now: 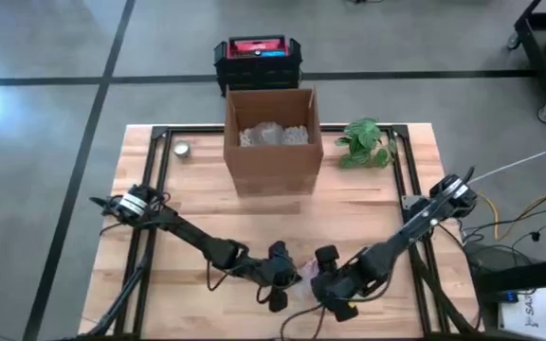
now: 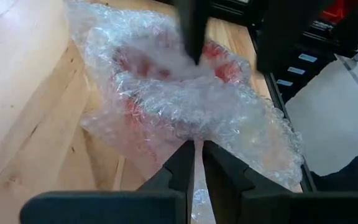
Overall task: Wrap mug
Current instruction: Put the wrapped orange mug into the cardboard box
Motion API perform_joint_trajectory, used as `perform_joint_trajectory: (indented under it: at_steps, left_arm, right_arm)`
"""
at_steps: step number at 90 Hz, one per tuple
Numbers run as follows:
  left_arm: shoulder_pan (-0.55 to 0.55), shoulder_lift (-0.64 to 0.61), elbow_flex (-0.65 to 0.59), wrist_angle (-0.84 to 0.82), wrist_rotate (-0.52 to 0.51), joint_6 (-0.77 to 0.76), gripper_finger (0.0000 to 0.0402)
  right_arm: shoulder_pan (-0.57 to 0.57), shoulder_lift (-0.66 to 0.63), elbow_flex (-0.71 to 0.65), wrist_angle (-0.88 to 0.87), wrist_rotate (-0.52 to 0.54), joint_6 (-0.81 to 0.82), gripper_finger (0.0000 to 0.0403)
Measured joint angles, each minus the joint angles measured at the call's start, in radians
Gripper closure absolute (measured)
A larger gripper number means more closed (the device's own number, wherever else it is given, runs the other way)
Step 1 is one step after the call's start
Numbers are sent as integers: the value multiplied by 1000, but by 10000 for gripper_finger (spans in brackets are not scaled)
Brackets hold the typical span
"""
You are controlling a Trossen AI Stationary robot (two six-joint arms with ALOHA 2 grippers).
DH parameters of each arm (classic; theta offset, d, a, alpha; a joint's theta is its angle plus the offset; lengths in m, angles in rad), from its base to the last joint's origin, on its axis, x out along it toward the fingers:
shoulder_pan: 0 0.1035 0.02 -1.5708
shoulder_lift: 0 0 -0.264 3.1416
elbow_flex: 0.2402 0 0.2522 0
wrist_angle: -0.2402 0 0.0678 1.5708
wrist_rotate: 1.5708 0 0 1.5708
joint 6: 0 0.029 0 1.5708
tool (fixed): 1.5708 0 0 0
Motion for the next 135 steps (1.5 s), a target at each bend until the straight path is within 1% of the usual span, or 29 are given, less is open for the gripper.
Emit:
perform_joint_trajectory:
  at_steps: [5,17,25,31,35,39,47,54,56,59,69,74,83,89,96,103,106,112,120,128,135]
  left_arm:
    - [0,0,0,0,0,0,381]
    - [0,0,0,0,0,0,381]
    - [0,0,0,0,0,0,381]
    - [0,0,0,-1,0,0,381]
    - [0,0,0,-1,0,0,381]
    - [0,0,0,-1,0,0,381]
    - [0,-2,4,-3,0,0,381]
    - [0,-7,8,-3,5,0,381]
    - [0,-9,9,-3,9,0,381]
    - [0,-13,11,-4,10,0,381]
    - [-5,-40,28,-66,21,-5,381]
    - [-8,-65,41,-132,31,-10,381]
    - [-21,-125,74,-246,33,-13,381]
    - [-29,-170,88,-321,29,-12,381]
    - [-39,-230,90,-395,4,-12,381]
    - [-55,-299,83,-455,-65,-5,381]
    - [-67,-333,78,-496,-104,-2,381]
    - [-92,-391,58,-613,-152,-1,381]
    - [-110,-464,31,-667,-203,2,381]
    - [-105,-550,-15,-670,-257,8,381]
    - [-104,-606,-82,-673,-255,5,381]
  right_arm:
    - [1,33,0,-2,-18,-5,119]
    - [0,106,5,-4,-1,-20,109]
    - [-4,147,9,1,8,-29,118]
    - [-5,167,13,0,13,-44,136]
    - [-5,171,15,-3,23,-60,157]
    - [-5,170,14,-3,36,-76,186]
    - [-6,154,12,5,34,-89,268]
    - [-6,134,9,10,21,-90,353]
    - [-6,128,8,8,18,-91,370]
    - [-6,115,6,3,15,-95,382]
    - [-10,61,3,-2,21,-94,377]
    - [-10,15,3,-2,26,-97,379]
    - [-13,-75,6,3,29,-130,394]
    - [-24,-131,14,3,33,-149,395]
    - [-46,-199,37,4,59,-189,394]
    - [-74,-258,64,3,79,-241,394]
    - [-92,-279,77,2,87,-262,394]
    - [-139,-318,114,7,128,-313,394]
    - [-216,-354,170,20,144,-388,394]
    - [-302,-354,234,21,130,-469,394]
    - [-385,-345,305,20,116,-550,394]
